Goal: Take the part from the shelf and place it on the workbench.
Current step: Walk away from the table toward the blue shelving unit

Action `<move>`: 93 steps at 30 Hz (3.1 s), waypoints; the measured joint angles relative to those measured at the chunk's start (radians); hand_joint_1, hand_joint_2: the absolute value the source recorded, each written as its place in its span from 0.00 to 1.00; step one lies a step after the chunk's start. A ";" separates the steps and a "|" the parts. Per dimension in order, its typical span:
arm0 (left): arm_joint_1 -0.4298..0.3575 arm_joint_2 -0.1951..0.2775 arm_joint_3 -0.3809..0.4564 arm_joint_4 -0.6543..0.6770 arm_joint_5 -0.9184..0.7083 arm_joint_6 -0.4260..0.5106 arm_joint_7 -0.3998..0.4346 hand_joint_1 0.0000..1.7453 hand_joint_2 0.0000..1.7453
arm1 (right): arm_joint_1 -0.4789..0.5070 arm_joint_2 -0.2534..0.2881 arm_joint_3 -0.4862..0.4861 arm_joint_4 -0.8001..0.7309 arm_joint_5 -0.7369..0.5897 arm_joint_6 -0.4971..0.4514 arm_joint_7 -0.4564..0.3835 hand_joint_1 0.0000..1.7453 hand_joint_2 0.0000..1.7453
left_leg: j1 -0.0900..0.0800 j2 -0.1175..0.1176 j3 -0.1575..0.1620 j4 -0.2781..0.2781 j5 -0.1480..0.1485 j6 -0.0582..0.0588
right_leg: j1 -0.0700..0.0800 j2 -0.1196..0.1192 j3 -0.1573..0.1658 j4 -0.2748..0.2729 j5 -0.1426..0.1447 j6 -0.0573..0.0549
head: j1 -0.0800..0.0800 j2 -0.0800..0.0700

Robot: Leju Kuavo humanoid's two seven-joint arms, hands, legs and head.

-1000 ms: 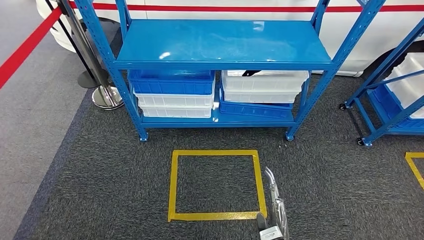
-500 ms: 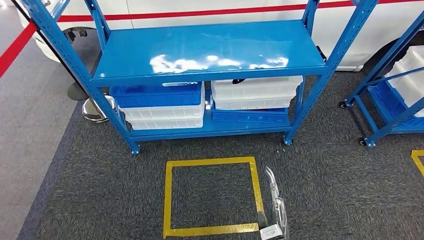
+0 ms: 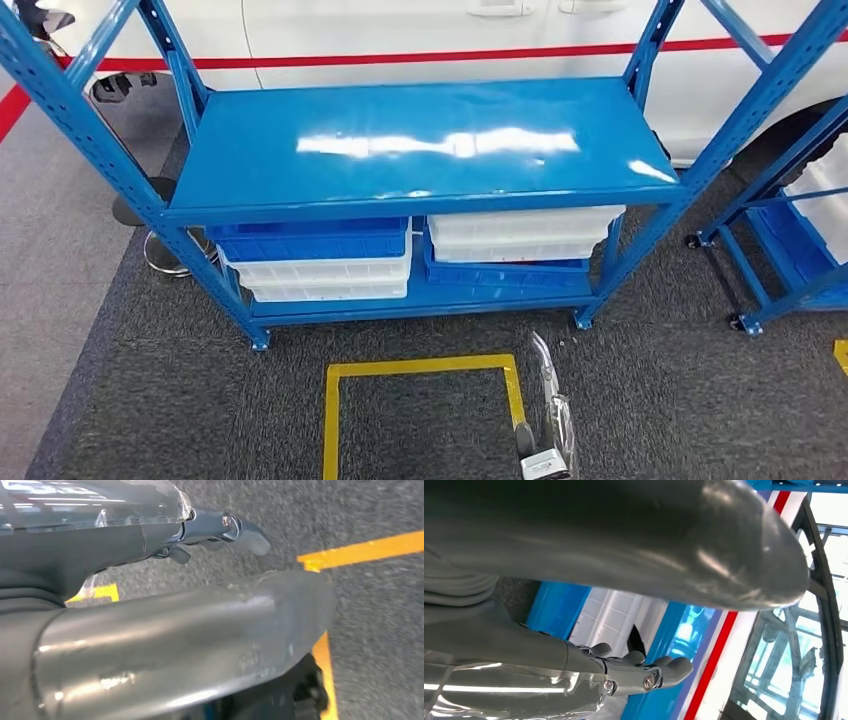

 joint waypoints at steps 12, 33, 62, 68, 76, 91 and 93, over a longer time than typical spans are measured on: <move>-0.010 -0.004 -0.004 0.000 -0.016 0.006 0.010 0.00 0.00 | -0.002 0.003 0.002 0.000 -0.022 0.021 0.005 0.00 0.00 | 0.007 -0.006 0.133 0.122 -0.143 -0.060 | 0.002 -0.005 -0.072 -0.256 0.281 -0.050 | 0.001 0.000; 0.001 0.001 -0.009 0.000 -0.033 0.020 0.003 0.00 1.00 | -0.025 0.028 0.004 0.092 -0.183 0.079 0.045 0.00 1.00 | 0.000 0.006 0.008 0.030 -0.043 -0.004 | -0.003 -0.007 -0.106 -0.051 0.137 0.012 | 0.009 0.000; 0.002 -0.004 -0.049 0.000 -0.135 0.115 0.121 0.00 1.00 | -0.311 0.143 -0.584 1.265 -0.163 0.132 -0.004 0.00 1.00 | -0.002 0.001 0.049 0.003 -0.067 -0.042 | 0.004 -0.009 0.029 -0.269 0.184 -0.033 | 0.008 0.000; -0.023 -0.004 -0.109 0.000 -0.243 0.237 0.284 0.00 1.00 | -0.318 0.131 -0.617 1.399 -0.098 0.027 0.342 0.00 1.00 | -0.002 0.002 0.053 0.003 -0.070 -0.043 | 0.003 -0.008 0.035 -0.271 0.183 -0.033 | 0.008 0.000; -0.037 -0.011 -0.158 0.000 -0.296 0.308 0.385 0.00 1.00 | -0.326 0.118 -0.614 1.455 -0.024 0.036 0.580 0.00 1.00 | -0.002 0.004 0.058 0.003 -0.072 -0.042 | 0.003 -0.008 0.039 -0.272 0.182 -0.032 | 0.008 0.000; -0.044 -0.014 -0.185 0.000 -0.307 0.303 0.423 0.00 1.00 | -0.332 0.117 -0.586 1.469 0.003 0.060 0.598 0.00 1.00 | -0.001 0.004 0.059 0.003 -0.072 -0.042 | 0.003 -0.008 0.040 -0.272 0.182 -0.031 | 0.008 0.000; -0.044 -0.014 -0.185 0.000 -0.302 0.305 0.425 0.00 0.50 | -0.333 0.116 -0.585 1.469 0.002 0.054 0.598 0.00 0.75 | -0.001 0.004 0.059 0.003 -0.072 -0.042 | 0.003 -0.008 0.040 -0.272 0.182 -0.031 | 0.008 0.000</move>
